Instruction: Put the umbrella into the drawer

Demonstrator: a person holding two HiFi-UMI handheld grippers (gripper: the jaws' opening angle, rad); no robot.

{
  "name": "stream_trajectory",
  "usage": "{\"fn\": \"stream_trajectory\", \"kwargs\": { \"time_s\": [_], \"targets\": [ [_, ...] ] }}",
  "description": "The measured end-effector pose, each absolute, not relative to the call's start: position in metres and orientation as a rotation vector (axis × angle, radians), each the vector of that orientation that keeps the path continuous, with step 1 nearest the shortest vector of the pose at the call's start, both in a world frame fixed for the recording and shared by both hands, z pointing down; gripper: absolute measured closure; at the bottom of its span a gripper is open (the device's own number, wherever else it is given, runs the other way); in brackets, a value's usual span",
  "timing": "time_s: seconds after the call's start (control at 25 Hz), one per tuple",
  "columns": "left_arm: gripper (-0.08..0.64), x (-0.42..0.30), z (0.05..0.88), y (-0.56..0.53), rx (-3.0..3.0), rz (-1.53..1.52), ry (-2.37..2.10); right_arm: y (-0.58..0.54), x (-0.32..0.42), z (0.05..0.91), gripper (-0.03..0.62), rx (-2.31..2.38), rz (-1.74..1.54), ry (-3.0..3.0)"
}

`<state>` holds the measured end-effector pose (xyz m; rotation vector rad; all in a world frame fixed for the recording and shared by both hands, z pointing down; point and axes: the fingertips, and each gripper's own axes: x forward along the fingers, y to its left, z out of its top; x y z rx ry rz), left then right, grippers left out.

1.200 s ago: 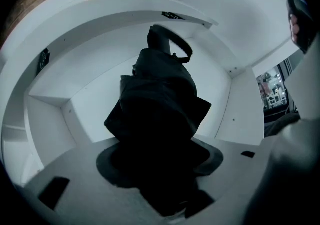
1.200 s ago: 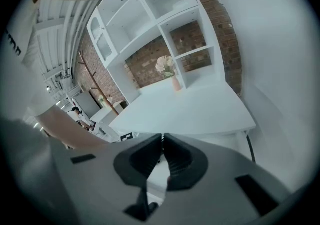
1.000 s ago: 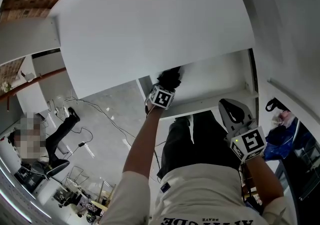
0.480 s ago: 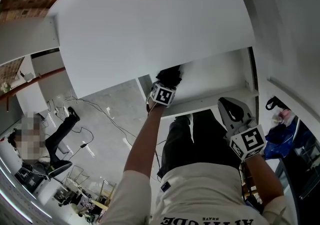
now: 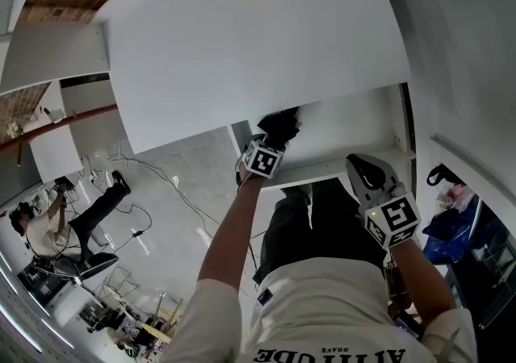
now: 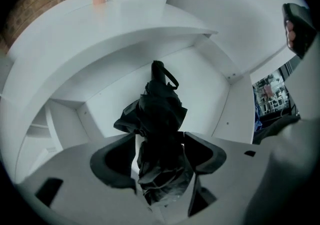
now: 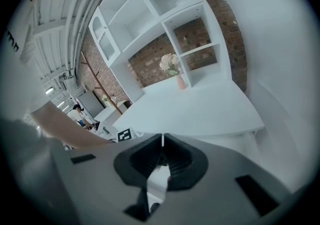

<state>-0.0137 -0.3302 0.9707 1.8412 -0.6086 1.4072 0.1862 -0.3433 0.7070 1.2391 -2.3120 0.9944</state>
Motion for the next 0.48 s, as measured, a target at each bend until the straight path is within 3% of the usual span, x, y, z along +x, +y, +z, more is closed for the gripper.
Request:
{"fn": "stream_trajectory", "kwargs": {
  "time_s": [0.48],
  "targets": [
    [0.261, -0.039, 0.89, -0.346, 1.95, 1.263, -0.809, -0.353, 0.163, 0.674, 0.558, 1.175, 0.905, -2.362]
  ]
}}
